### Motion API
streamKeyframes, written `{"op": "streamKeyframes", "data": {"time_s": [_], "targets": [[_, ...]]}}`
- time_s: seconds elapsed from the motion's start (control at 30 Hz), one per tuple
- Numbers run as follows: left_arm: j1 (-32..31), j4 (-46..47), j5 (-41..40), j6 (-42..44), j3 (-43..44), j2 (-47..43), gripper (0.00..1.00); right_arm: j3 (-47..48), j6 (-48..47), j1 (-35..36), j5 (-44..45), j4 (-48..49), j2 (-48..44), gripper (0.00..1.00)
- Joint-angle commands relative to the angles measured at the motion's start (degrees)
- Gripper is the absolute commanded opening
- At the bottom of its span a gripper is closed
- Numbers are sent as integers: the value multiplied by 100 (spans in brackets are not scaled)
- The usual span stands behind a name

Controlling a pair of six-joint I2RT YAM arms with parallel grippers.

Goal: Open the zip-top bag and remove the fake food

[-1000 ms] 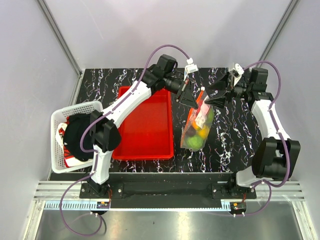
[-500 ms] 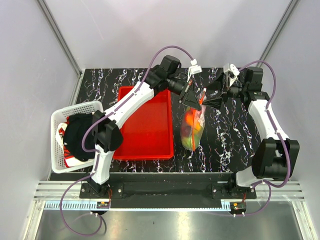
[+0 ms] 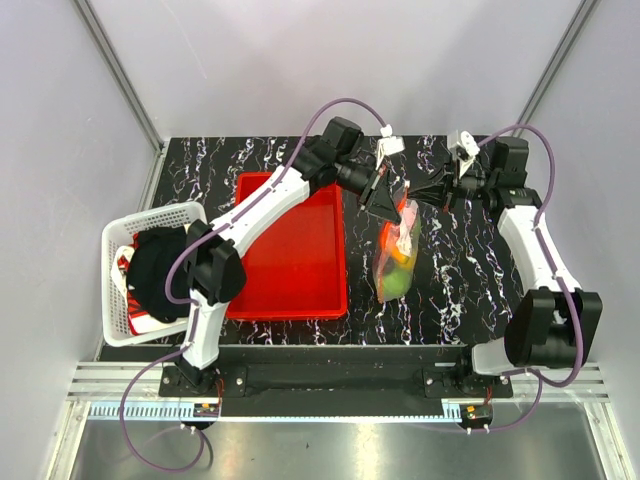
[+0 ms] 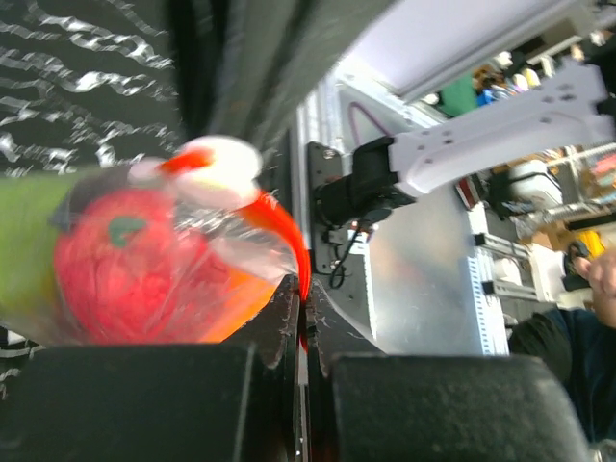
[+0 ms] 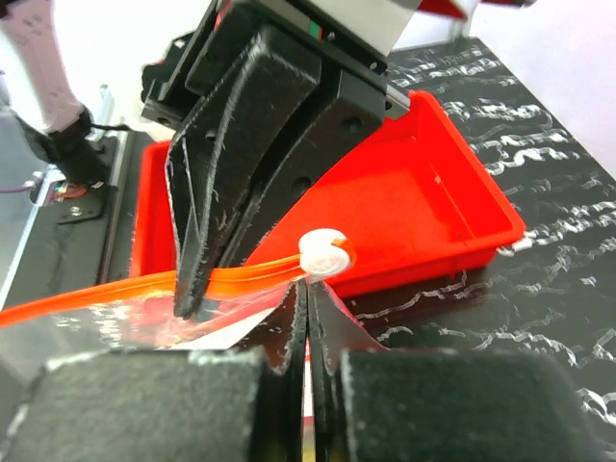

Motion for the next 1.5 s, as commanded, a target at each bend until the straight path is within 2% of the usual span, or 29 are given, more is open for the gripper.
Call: {"op": "streamKeyframes", "data": {"time_s": [0.0,0.13,0.17,0.23,0.27,0.33,0.37,0.4,0.47,0.57,0.7,0.87,1.0,1.47], "targets": [[-47,149,-789,-32,-122,-579,0,-83,-112,52,398,209,-432,0],[-81,184,-1324,-128,-341,-842,0,-249,-182,78,592,218,-555,0],[-99,236,-1484,-224,-420,-887,4,-250,-165,87,610,227,-564,0],[-108,324,-2035,-409,-552,-1001,21,-250,-43,140,706,218,-546,0],[-117,464,-2161,-558,-762,-1132,36,-250,2,166,750,227,-538,0],[-143,754,-2581,-691,-1044,-1360,50,-285,64,254,925,218,-546,0],[-178,1042,-2749,-839,-1210,-1579,62,-320,73,263,1013,227,-564,0],[-187,1167,-2933,-910,-1421,-1668,69,-346,90,263,1136,218,-634,0],[-187,1396,-3338,-1147,-1519,-1783,74,-417,204,483,1374,218,-678,0],[-187,1414,-3725,-1438,-1406,-1784,74,-452,345,492,1488,218,-801,0],[-196,1414,-4051,-1763,-1239,-1556,70,-478,442,492,1585,209,-977,0],[-187,1423,-4139,-2009,-1080,-1450,52,-496,442,500,1594,201,-1012,0],[-187,1520,-4122,-2045,-993,-1476,44,-531,389,500,1603,174,-1021,0],[-231,1748,-3735,-2335,-869,-1168,41,-531,336,500,1568,174,-986,0]]}}
